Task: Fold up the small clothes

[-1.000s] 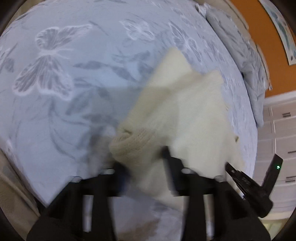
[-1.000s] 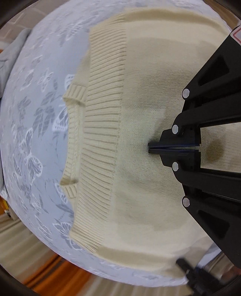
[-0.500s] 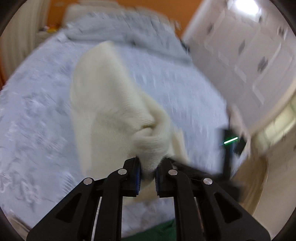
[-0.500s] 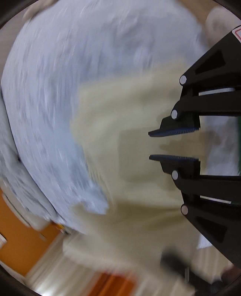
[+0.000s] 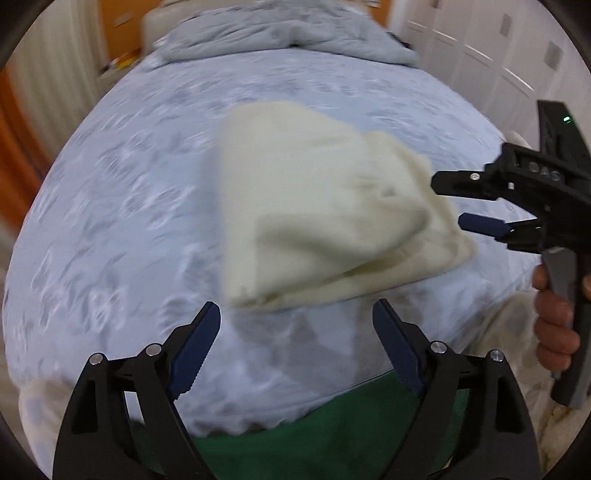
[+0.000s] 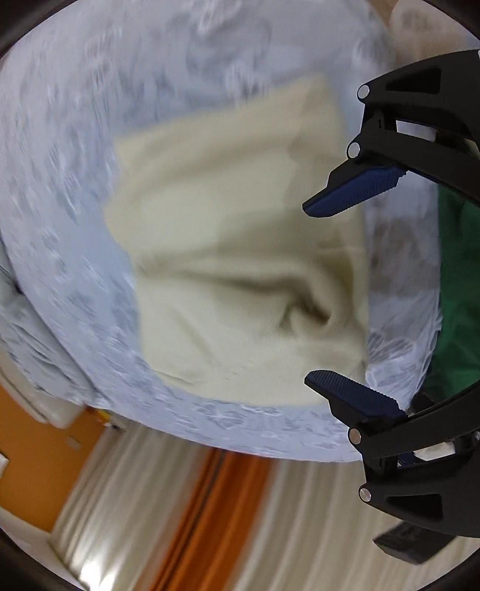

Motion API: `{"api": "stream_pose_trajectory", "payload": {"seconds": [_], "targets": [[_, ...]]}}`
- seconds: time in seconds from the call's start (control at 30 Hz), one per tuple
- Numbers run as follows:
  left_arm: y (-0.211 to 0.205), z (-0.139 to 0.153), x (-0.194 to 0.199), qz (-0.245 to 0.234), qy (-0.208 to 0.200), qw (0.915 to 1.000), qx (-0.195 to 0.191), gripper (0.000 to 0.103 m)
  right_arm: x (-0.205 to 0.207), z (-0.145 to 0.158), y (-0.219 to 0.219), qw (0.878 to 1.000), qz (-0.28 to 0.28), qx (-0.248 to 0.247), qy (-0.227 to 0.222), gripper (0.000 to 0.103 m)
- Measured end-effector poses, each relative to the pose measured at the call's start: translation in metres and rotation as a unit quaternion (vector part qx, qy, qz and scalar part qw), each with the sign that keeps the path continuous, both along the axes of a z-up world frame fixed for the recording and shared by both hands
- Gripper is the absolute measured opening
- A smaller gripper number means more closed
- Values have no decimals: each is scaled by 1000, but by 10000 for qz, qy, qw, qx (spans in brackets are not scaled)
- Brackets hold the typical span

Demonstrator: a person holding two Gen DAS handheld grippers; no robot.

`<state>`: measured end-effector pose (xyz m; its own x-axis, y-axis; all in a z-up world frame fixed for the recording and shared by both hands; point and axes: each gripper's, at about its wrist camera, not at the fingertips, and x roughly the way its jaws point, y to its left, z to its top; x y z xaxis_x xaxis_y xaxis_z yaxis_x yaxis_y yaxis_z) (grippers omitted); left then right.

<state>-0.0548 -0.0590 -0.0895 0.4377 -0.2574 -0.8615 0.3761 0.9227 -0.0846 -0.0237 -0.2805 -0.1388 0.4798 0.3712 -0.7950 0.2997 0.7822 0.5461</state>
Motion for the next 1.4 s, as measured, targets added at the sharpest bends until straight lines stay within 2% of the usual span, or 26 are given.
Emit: {"api": "stream_pose_trajectory", "payload": {"seconds": [0.1, 0.13, 0.17, 0.2, 0.23, 0.27, 0.33, 0.4, 0.47, 0.5, 0.53, 0.63, 0.67, 0.7, 0.73, 0.77, 0.93, 1.0, 1.03, 1.1, 1.13, 1.17, 1.23, 1.27, 1.33, 1.4], "targets": [[28, 1, 2, 439, 140, 9989, -94, 83, 20, -15, 25, 9995, 149, -60, 262, 83], [35, 2, 1, 524, 151, 9985, -74, 83, 24, -18, 30, 9994, 145, -59, 302, 81], [39, 3, 0, 562, 135, 9983, -50, 83, 29, -22, 35, 9992, 82, -119, 366, 75], [40, 4, 0, 575, 105, 9983, -36, 83, 32, -23, 36, 9992, 69, -156, 374, 43], [42, 5, -1, 585, 67, 9983, 7, 83, 34, -20, 39, 9991, 100, -223, 360, 20], [42, 6, -3, 586, 53, 9983, 46, 84, 31, -9, 38, 9994, 98, -257, 197, 20], [40, 8, -2, 572, 47, 9983, 79, 84, 19, 31, 30, 9987, 50, -104, -503, 16], [38, 11, -2, 522, 21, 9986, 47, 84, 6, 63, 16, 9954, -10, -72, -952, 16], [33, 13, -4, 453, -23, 9990, 39, 85, -14, 91, -1, 9901, -145, -409, -1336, 15], [31, 13, -4, 420, -23, 9991, 21, 85, -21, 92, -10, 9894, -214, -471, -1356, 15], [28, 12, -4, 372, -18, 9993, 22, 85, -29, 89, -22, 9897, -302, -528, -1293, 16], [17, 7, -5, 255, 44, 9996, 73, 86, -38, 27, -60, 9949, -590, -772, -283, 16], [13, 5, -6, 223, 87, 9997, 80, 86, -41, -7, -73, 9948, -695, -701, 252, 16], [9, 3, -6, 180, 139, 9997, 73, 86, -44, -29, -80, 9936, -784, -594, 551, 16], [5, 2, -6, 141, 177, 9997, 75, 86, -47, -41, -84, 9931, -870, -458, 639, 16], [0, 1, -6, 86, 212, 9997, 105, 86, -49, -39, -86, 9931, -974, -301, 578, 16], [-20, 2, -3, -132, 108, 9995, 259, 87, -41, 11, -78, 9954, -720, -632, -20, 16], [-26, 0, -1, -128, 114, 9993, 338, 87, -36, 20, -77, 9952, -681, -683, -182, 16], [-28, -2, 1, -113, 150, 9992, 350, 87, -37, 17, -78, 9950, -658, -733, -145, 16], [-30, -4, 3, -67, 213, 9992, 341, 87, -29, -10, -86, 9934, -585, -927, 336, 16], [-31, -6, 5, -59, 253, 9991, 340, 87, -27, -34, -90, 9918, -525, -904, 736, 18], [-32, -7, 6, -51, 285, 9989, 362, 87, -30, -42, -91, 9917, -579, -809, 815, 20], [-33, -7, 7, -38, 314, 9987, 408, 87, -34, -36, -96, 9930, -732, -611, 702, 22], [-34, -6, 7, -48, 288, 9987, 422, 87, -36, -28, -96, 9929, -766, -661, 630, 25], [-34, -4, 8, -51, 226, 9986, 481, 87, -44, -13, -95, 9909, -878, -856, 560, 31], [-33, -4, 9, -46, 219, 9985, 490, 87, -53, 5, -91, 9874, -960, -1164, 467, 33]]}}
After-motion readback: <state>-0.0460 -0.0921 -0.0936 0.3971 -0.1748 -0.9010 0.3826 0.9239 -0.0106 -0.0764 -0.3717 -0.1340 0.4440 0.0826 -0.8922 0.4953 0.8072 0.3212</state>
